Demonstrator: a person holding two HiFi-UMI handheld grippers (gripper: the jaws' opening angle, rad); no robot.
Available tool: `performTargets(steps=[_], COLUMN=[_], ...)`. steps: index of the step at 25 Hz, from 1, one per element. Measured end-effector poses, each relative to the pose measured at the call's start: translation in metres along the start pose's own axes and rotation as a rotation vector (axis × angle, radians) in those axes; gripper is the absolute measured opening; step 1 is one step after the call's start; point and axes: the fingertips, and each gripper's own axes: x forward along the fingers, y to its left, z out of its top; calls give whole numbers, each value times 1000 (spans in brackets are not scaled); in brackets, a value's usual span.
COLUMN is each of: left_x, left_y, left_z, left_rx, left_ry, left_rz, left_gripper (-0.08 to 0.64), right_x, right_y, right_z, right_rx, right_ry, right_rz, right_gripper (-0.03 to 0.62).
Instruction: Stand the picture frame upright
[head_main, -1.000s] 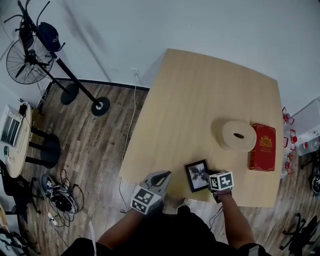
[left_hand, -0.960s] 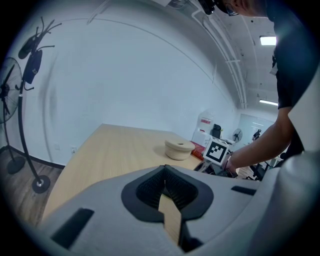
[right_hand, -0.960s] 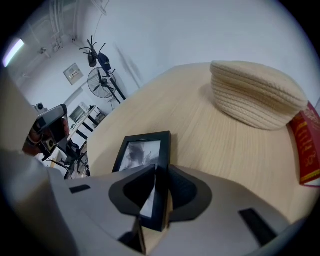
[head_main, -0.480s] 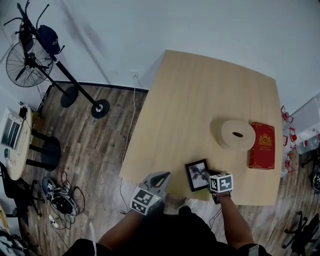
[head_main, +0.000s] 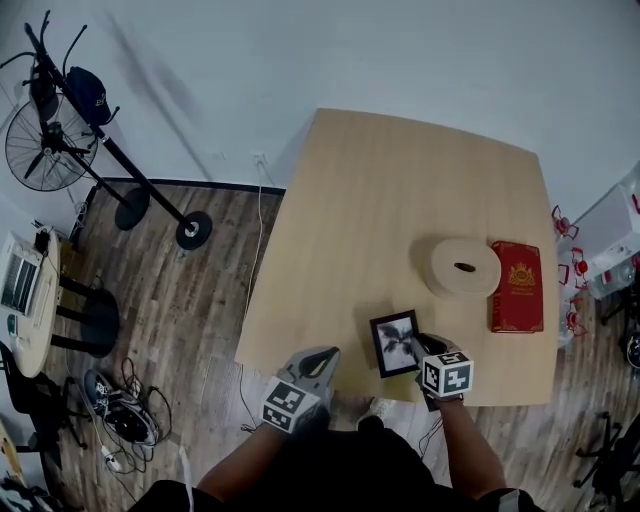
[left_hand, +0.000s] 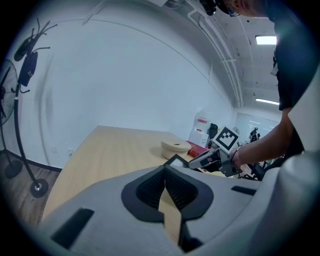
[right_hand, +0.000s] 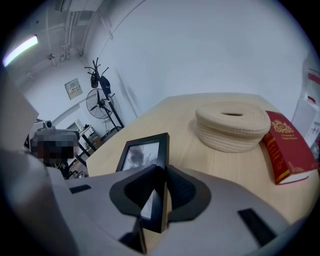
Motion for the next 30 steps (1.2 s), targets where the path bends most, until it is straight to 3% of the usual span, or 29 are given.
performTargets(steps=[9, 15, 23, 30], left_x=[20, 41, 66, 87], left_y=[-7, -18, -27, -41], left_z=[13, 24, 34, 36], left_rx=[36, 61, 87, 105], left_ry=[5, 8, 20, 59], left_rz=[-43, -81, -112, -133], left_gripper=[1, 0, 0, 0], right_x=[-44, -62, -71, -64], right_y=[-26, -69, -117, -149], right_z=[50, 58, 55, 42], right_rx=[53, 135, 210, 246], right_ry=[-182, -256, -296, -277], right_rz=[-87, -174, -258, -279], right_gripper=[69, 69, 69, 69])
